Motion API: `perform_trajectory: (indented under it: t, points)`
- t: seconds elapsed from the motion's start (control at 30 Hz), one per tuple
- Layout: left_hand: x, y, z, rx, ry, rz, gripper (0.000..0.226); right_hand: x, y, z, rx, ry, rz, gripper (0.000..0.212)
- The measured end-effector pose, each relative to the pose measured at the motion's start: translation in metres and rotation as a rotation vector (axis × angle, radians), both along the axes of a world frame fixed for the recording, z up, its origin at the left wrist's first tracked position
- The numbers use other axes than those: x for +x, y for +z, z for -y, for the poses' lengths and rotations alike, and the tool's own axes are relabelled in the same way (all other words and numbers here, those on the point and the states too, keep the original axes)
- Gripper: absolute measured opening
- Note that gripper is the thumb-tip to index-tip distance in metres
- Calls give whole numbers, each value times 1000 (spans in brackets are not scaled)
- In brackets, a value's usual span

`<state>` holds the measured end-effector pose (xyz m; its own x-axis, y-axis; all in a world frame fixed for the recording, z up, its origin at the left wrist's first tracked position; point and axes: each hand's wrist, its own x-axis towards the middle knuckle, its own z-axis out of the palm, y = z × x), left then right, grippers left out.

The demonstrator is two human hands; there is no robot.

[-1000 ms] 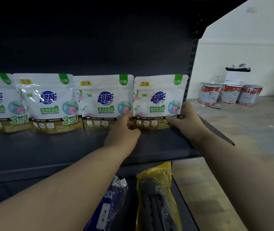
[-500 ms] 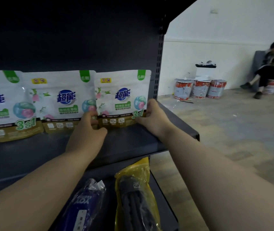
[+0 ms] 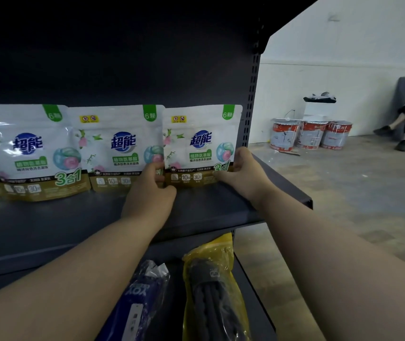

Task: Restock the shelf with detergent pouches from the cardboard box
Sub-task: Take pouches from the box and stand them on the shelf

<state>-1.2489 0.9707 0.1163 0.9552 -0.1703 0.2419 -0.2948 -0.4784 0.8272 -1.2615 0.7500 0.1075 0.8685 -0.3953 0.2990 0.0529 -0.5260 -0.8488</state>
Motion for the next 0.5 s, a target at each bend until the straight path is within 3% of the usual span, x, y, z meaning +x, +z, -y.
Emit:
perform_trajectory:
  t: [0.13, 0.23, 0.37, 0.5]
  points:
    - [-6, 2, -8, -46, 1, -5, 45, -13, 2, -10, 56, -186, 101, 56]
    - [-14, 4, -19, -72, 5, -15, 32, -30, 2, -26, -5, -239, 157, 38]
    - [-28, 0, -45, -89, -71, 11, 26, -56, 1, -67, 149, -46, 182, 19]
    - [-53, -10, -88, -237, -114, 16, 24, -81, 0, -134, 205, 304, 137, 11]
